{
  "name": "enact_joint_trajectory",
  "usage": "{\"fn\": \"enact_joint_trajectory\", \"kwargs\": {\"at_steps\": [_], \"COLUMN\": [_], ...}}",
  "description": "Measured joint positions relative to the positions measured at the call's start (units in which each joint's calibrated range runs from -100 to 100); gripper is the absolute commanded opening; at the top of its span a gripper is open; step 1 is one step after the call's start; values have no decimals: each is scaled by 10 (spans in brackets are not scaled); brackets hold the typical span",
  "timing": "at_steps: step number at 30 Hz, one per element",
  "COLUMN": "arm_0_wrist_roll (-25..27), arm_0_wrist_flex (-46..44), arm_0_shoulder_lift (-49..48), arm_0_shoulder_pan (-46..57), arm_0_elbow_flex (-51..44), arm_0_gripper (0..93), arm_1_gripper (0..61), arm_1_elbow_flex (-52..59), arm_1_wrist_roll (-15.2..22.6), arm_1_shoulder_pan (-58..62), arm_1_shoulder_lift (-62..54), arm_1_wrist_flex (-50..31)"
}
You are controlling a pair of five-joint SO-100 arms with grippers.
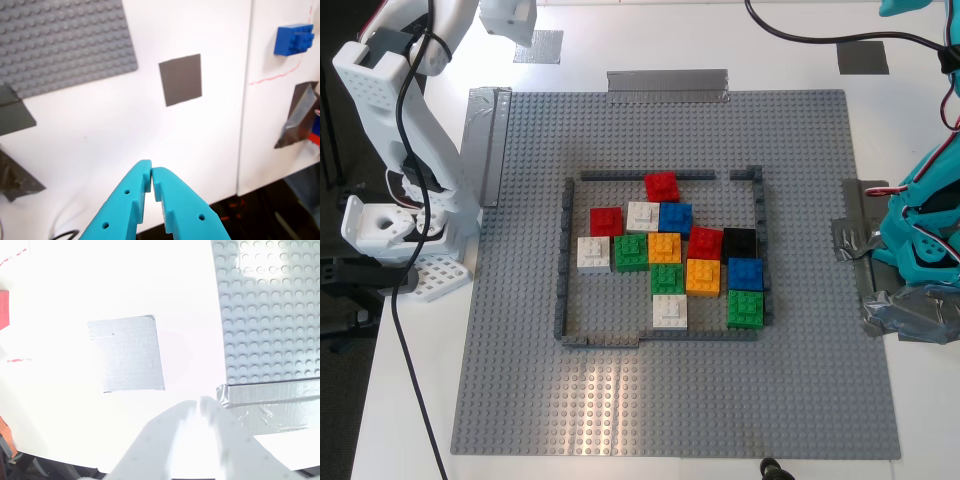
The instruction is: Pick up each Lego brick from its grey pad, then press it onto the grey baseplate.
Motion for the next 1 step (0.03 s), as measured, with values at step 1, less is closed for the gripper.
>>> {"fn": "enact_joint_trajectory", "kwargs": {"at_steps": [1], "arm_0_wrist_roll": [0], "arm_0_wrist_flex": [0], "arm_0_shoulder_lift": [0], "arm_0_shoulder_pan": [4], "arm_0_elbow_flex": [0], "arm_0_gripper": [0], "arm_1_gripper": [2], "arm_1_elbow_flex": [0], "arm_1_wrist_roll": [0], "arm_1_shoulder_pan": [0], "arm_1_shoulder_lift": [0], "arm_1_wrist_flex": [0]}}
